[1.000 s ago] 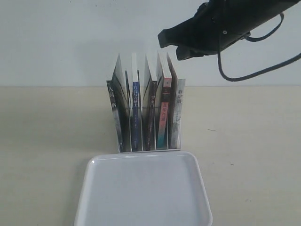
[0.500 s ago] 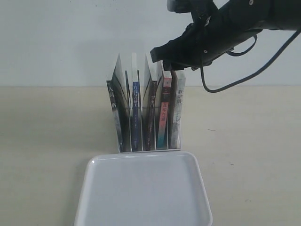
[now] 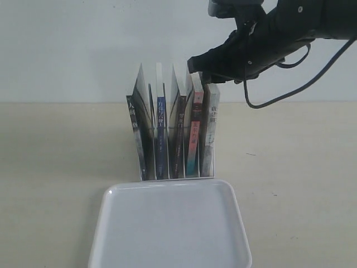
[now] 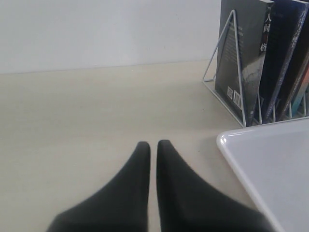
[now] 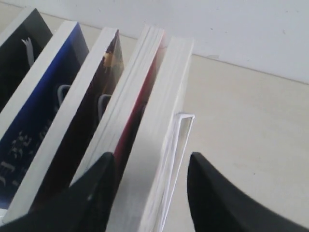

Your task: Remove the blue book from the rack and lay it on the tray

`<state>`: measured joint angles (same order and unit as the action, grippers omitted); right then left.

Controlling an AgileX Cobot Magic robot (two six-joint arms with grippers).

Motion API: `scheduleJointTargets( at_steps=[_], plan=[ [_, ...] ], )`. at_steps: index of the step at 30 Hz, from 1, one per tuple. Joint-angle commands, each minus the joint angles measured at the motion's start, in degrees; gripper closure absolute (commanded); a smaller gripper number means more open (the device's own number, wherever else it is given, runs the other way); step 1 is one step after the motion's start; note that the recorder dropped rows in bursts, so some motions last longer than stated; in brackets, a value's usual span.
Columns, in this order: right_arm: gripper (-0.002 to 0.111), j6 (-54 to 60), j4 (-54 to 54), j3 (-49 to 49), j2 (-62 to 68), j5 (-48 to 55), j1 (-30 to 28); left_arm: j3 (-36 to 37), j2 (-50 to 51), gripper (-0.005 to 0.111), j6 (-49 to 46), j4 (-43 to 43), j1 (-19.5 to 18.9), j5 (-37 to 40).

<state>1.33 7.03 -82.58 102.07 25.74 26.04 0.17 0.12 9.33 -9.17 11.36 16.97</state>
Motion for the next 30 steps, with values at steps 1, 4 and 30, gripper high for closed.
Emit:
scheduleJointTargets(
  at_steps=[1, 4, 30],
  plan=[
    [0.064, -0.1, -0.2, -0.4, 1.4, -0.1, -0.4, -0.2, -0.1, 0.103, -0.2, 0.2, -0.2, -0.2],
    [0.064, -0.1, -0.2, -0.4, 2.0, -0.1, -0.4, -0.2, -0.1, 0.103, -0.2, 0.2, -0.2, -0.2],
    [0.102, -0.9, 0.1, -0.5, 3.7, -2.8, 2.0, -0.2, -0.1, 0.103, -0.2, 0.2, -0.2, -0.2]
  ],
)
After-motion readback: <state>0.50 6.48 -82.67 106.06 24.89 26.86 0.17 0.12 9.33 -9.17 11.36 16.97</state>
